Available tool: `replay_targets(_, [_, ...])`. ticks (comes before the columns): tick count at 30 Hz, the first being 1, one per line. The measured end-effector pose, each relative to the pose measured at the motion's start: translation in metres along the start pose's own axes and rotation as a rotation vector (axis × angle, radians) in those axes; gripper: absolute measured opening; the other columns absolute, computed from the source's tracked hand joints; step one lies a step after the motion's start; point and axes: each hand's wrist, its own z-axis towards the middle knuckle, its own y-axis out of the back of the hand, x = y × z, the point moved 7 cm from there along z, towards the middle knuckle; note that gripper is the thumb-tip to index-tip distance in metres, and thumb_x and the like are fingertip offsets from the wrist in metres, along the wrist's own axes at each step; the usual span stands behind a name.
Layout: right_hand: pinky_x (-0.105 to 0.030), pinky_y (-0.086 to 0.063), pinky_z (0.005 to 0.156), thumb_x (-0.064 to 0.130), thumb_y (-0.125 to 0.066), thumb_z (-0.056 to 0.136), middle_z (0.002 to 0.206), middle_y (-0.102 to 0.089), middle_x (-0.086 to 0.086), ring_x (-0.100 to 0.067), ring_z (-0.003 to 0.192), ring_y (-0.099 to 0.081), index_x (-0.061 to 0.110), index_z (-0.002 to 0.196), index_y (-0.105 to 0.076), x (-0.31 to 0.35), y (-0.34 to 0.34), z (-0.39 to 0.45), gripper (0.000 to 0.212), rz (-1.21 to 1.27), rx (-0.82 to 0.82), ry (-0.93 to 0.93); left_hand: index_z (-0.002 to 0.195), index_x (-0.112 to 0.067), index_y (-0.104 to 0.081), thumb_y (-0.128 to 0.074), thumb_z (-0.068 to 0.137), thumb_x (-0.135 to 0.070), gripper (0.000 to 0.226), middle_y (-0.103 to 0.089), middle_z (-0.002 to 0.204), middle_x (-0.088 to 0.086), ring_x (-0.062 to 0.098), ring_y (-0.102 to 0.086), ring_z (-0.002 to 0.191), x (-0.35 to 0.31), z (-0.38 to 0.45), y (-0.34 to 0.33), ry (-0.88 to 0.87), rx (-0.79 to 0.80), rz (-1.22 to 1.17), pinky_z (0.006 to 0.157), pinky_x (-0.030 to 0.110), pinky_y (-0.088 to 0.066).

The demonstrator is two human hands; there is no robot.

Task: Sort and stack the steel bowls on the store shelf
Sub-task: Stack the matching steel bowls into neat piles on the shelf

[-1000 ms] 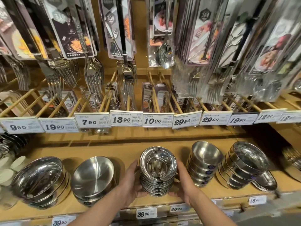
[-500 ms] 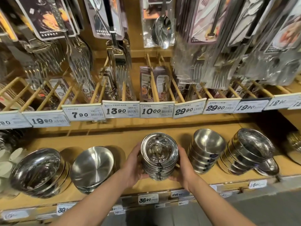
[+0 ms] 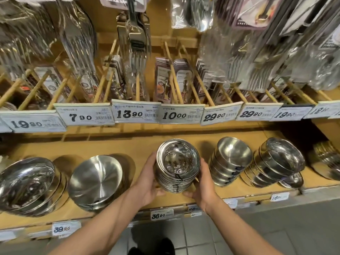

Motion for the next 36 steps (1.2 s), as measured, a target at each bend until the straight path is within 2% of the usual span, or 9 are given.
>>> replay_targets(3, [-0.039,-0.056,0.071,0.085,-0.04,0.076,0.094,-0.071,0.036,-0.007,0.115,-0.052,0.058,0.1,-0.071,0.0,0.001,0.001,0.048,-0.016,-0.029,0.012,0.095,-0.042,-0.069,-0.045,0.08,-0.084,0.051,-0.067,0.109,0.0,0.028,-0.062,0.108,0.001,-0.001,-0.004,-0.018,-0.003,-0.041,0.064,0.041,-0.06])
replay_targets(7, [-0.042,-0.054,0.078,0.086,-0.039,0.079,0.101,-0.071,0.034,-0.004,0.115,-0.052,0.057,0.108,-0.069,-0.006,0.006,0.01,0.051,-0.001,-0.018,0.031,0.088,-0.043,-0.073,-0.044,0.084,-0.08,0.047,-0.065,0.106,-0.002,0.025,-0.061,0.106,-0.001,0.003,-0.004,-0.058,0.002,-0.076,0.062,0.041,-0.06])
replay_targets(13, [-0.059,-0.046,0.105,0.085,-0.04,0.082,0.12,-0.064,0.03,-0.003,0.117,-0.053,0.056,0.123,-0.063,-0.015,0.009,0.015,0.055,0.093,0.004,0.033,0.081,-0.049,-0.077,-0.047,0.082,-0.081,0.044,-0.065,0.119,0.002,0.028,-0.061,0.112,-0.003,0.005,-0.004,-0.088,0.001,-0.104,0.064,0.045,-0.061])
replay_targets(15, [-0.062,-0.043,0.107,0.082,-0.039,0.086,0.12,-0.064,0.031,-0.002,0.117,-0.052,0.053,0.13,-0.06,-0.014,0.008,0.017,0.057,0.096,0.018,0.052,0.089,-0.048,-0.077,-0.051,0.08,-0.081,0.044,-0.063,0.124,0.004,0.03,-0.06,0.115,-0.003,0.004,-0.004,-0.087,0.007,-0.121,0.071,0.052,-0.061])
replay_targets(18, [-0.058,-0.046,0.104,0.081,-0.041,0.085,0.119,-0.068,0.028,-0.003,0.118,-0.054,0.054,0.128,-0.06,-0.011,0.007,0.017,0.054,0.089,0.038,0.055,0.123,-0.043,-0.064,-0.052,0.083,-0.077,0.054,-0.058,0.135,0.006,0.034,-0.057,0.12,-0.003,0.008,-0.001,-0.116,0.009,-0.145,0.081,0.061,-0.058])
replay_targets(22, [-0.055,-0.048,0.103,0.077,-0.041,0.09,0.132,-0.06,0.019,-0.008,0.119,-0.055,0.046,0.141,-0.05,-0.01,0.008,0.021,0.06,0.108,0.029,0.053,0.123,-0.033,-0.066,-0.051,0.086,-0.074,0.058,-0.058,0.132,0.011,0.036,-0.058,0.118,-0.003,0.01,-0.003,-0.118,0.042,-0.18,0.073,0.053,-0.059])
replay_targets(27, [-0.05,-0.055,0.092,0.07,-0.035,0.097,0.116,-0.069,0.025,-0.001,0.109,-0.062,0.056,0.119,-0.062,0.007,-0.001,0.03,0.038,0.073,0.046,0.134,0.111,-0.033,-0.068,-0.044,0.088,-0.074,0.053,-0.063,0.122,0.01,0.033,-0.062,0.111,-0.019,0.021,-0.007,-0.118,-0.032,-0.117,0.067,0.048,-0.061])
replay_targets(31, [-0.038,-0.056,0.083,0.058,-0.03,0.103,0.099,-0.074,0.029,0.01,0.091,-0.069,0.058,0.092,-0.073,0.027,-0.014,0.046,0.044,0.077,0.108,0.184,0.105,-0.037,-0.063,-0.039,0.089,-0.076,0.049,-0.062,0.114,0.007,0.031,-0.062,0.105,-0.041,0.04,-0.01,-0.119,-0.04,-0.08,0.081,0.054,-0.059])
replay_targets(36, [-0.047,-0.051,0.102,0.058,-0.032,0.103,0.097,-0.078,0.02,-0.001,0.09,-0.072,0.051,0.086,-0.076,0.048,-0.022,0.074,0.048,0.144,0.051,0.203,0.109,-0.031,-0.065,-0.04,0.089,-0.069,0.049,-0.063,0.114,0.008,0.032,-0.062,0.104,-0.069,0.061,-0.015,-0.142,-0.054,-0.028,0.071,0.052,-0.061])
